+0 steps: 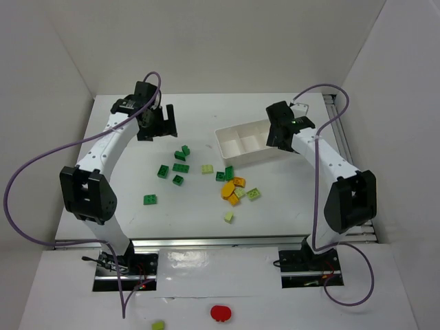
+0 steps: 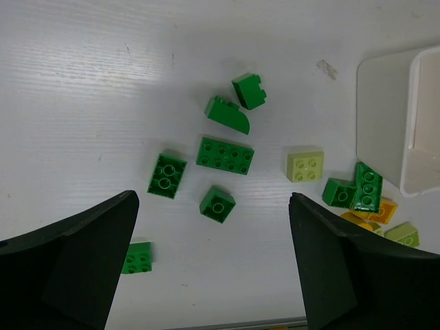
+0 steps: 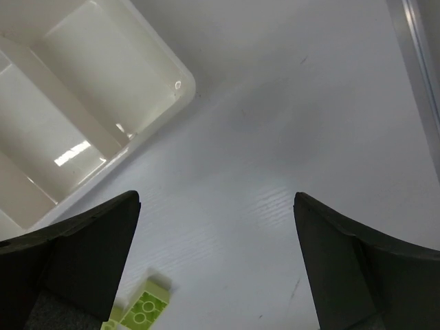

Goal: Sort the legos into containers by color

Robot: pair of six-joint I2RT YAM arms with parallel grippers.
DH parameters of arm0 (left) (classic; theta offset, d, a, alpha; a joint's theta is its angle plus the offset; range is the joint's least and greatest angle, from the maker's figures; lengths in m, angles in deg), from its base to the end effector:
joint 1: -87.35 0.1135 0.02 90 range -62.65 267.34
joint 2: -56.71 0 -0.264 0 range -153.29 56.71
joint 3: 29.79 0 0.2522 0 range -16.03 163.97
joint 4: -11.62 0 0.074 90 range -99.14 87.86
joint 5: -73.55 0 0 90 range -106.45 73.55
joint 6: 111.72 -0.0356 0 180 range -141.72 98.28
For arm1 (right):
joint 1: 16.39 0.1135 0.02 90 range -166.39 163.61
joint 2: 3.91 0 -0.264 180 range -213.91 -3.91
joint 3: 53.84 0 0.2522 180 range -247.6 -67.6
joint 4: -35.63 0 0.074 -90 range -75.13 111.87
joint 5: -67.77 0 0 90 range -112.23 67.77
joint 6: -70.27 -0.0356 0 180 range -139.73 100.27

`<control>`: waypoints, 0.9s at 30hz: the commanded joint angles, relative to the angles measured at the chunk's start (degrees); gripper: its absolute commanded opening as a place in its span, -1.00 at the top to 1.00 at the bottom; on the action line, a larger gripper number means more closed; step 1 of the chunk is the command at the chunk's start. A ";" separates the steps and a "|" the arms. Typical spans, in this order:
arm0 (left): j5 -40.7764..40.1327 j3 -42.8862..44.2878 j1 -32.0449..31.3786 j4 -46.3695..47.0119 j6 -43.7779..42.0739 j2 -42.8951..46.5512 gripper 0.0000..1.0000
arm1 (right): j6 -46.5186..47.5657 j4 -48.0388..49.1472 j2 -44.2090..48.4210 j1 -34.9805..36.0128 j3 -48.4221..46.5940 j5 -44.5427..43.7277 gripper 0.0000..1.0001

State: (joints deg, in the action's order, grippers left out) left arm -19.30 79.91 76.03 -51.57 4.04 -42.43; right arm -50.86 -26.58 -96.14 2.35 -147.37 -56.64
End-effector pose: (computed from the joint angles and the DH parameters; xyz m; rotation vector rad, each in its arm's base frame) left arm 0.3694 -0.0721 0.3333 -0.3351 2.4775 -0.2099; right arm 0.3215 0.0878 0.2927 0.4523 2.3738 -0.4129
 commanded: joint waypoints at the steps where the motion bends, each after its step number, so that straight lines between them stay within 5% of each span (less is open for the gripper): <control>1: 1.62 0.21 -0.11 -0.05 0.52 1.31 -1.00 | 1.16 2.38 4.76 -0.20 2.50 2.85 -1.00; 10: 2.15 -0.93 -0.11 -0.05 0.52 0.69 -1.00 | 6.26 13.89 22.41 -0.20 20.51 17.88 -0.91; 17: 2.15 -0.93 -2.39 -0.05 1.05 0.69 -0.98 | 1.35 13.90 29.46 1.82 32.56 23.87 -0.85; 27: 0.92 -0.93 -4.07 -0.05 1.05 0.08 -0.98 | 7.05 22.61 22.10 9.46 36.79 32.74 -0.85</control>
State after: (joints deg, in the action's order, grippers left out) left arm -17.79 79.32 72.01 -51.64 4.19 -42.45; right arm -46.67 -9.29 -70.96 9.37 -109.64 -28.10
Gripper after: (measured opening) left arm 0.991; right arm 0.920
